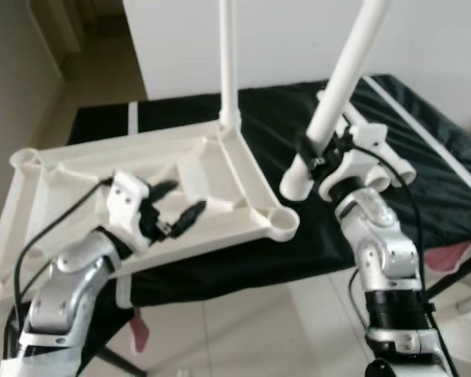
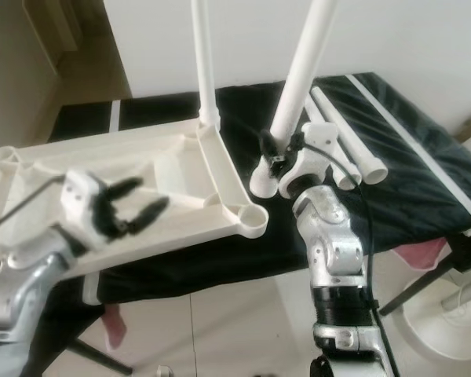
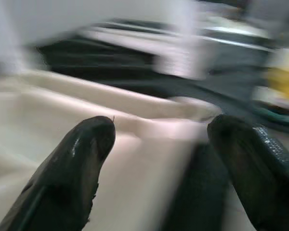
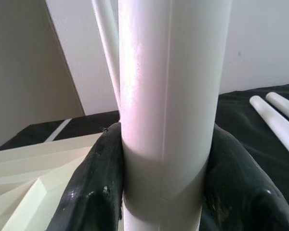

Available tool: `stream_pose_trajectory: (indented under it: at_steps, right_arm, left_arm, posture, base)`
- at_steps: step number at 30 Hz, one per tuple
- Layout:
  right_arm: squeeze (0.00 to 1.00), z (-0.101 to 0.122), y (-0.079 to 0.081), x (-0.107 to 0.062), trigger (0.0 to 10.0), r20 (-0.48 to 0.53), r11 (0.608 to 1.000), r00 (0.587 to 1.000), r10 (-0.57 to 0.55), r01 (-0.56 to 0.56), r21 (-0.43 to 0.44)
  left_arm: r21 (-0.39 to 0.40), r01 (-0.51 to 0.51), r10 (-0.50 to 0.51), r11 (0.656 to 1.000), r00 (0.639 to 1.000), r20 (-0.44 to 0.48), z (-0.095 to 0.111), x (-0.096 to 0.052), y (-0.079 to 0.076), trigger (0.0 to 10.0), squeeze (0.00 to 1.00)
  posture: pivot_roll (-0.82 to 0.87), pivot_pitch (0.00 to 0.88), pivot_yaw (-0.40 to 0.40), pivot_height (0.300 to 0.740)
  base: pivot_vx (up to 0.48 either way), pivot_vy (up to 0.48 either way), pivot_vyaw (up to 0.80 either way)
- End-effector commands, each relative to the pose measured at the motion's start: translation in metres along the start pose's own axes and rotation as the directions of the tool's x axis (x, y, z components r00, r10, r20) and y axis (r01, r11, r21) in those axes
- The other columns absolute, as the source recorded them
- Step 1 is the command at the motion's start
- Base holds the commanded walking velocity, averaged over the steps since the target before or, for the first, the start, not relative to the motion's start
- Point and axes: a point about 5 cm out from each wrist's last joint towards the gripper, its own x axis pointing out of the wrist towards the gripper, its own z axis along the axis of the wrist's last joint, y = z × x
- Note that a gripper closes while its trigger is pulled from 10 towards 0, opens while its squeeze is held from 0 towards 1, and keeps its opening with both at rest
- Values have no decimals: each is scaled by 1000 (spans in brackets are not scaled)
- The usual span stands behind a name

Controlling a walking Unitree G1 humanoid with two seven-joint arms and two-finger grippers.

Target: Building children table

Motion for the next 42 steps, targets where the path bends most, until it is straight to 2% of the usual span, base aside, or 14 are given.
stream_pose_trajectory:
  at_steps: [1,2,3,5,6,8,12,15,16,22,29,30,38,42]
  right_arm:
    - [0,4,4,0,10000,31,1000,999,11,-11,-8]
    - [0,2,6,-2,10000,30,1000,999,19,-19,-18]
    - [0,2,6,-2,10000,30,1000,999,19,-19,-18]
    - [0,-4,10,-5,10000,11,999,999,39,-39,-29]
    - [0,-4,10,-5,10000,11,999,999,39,-39,-29]
    - [0,-15,13,-9,10000,-25,997,998,58,-59,-49]
    - [0,-23,17,-10,10000,-50,996,996,75,-78,-50]
    - [0,-24,19,-10,10000,-52,995,996,78,-81,-53]
    - [0,-27,20,-12,10000,-60,992,995,83,-88,-92]
    - [0,-33,25,-15,10000,-63,987,993,97,-104,-122]
    - [0,-37,30,-22,10000,-53,983,989,141,-146,-112]
    - [0,-39,32,-26,10000,-47,980,987,155,-160,-118]
    - [0,-44,33,-34,10000,-36,980,984,174,-176,-96]
    - [0,-52,27,-51,10000,-60,980,985,162,-168,-103]
  left_arm:
    - [-10,75,-75,997,997,-5,1,4,-10,10000,0]
    - [-17,84,-84,996,996,-26,-4,11,-16,10000,0]
    - [-17,84,-84,996,996,-26,-4,11,-16,10000,0]
    - [14,61,-60,998,996,-61,-12,26,-23,10000,0]
    - [14,61,-60,998,996,-61,-12,26,-23,10000,0]
    - [-5,24,-24,1000,997,-67,-16,39,-26,10000,0]
    - [-57,-18,15,998,999,-38,-12,52,-31,10000,0]
    - [-51,-29,28,998,999,-17,-9,55,-32,10000,0]
    - [-26,-114,114,993,993,-20,-9,60,-25,10000,0]
    - [48,-186,190,981,979,-77,-18,63,-21,10000,0]
    - [1,-211,210,978,972,-102,-19,66,-25,10000,0]
    - [-9,-210,207,978,967,-147,-23,67,-26,10000,0]
    - [-4,-213,209,977,964,-163,-25,68,-25,10000,0]
    - [7,-242,241,970,960,-142,-20,68,-19,10000,0]
  posture:
    - [14,63,-7,740]
    - [16,64,-10,740]
    - [16,64,-10,740]
    - [20,70,-20,740]
    - [20,70,-20,740]
    - [17,73,-21,740]
    - [17,78,-25,740]
    - [17,79,-26,740]
    - [21,78,-30,740]
    - [22,76,-32,740]
    - [36,68,-43,740]
    - [38,67,-44,740]
    - [44,61,-48,740]
    - [46,55,-46,740]
  base:
    - [0,0,0]
    - [0,0,0]
    - [0,0,0]
    - [0,0,0]
    - [0,0,0]
    - [0,0,0]
    - [0,0,0]
    - [0,0,0]
    - [0,0,0]
    - [0,0,0]
    - [0,0,0]
    - [0,0,0]
    - [0,0,0]
    - [0,0,0]
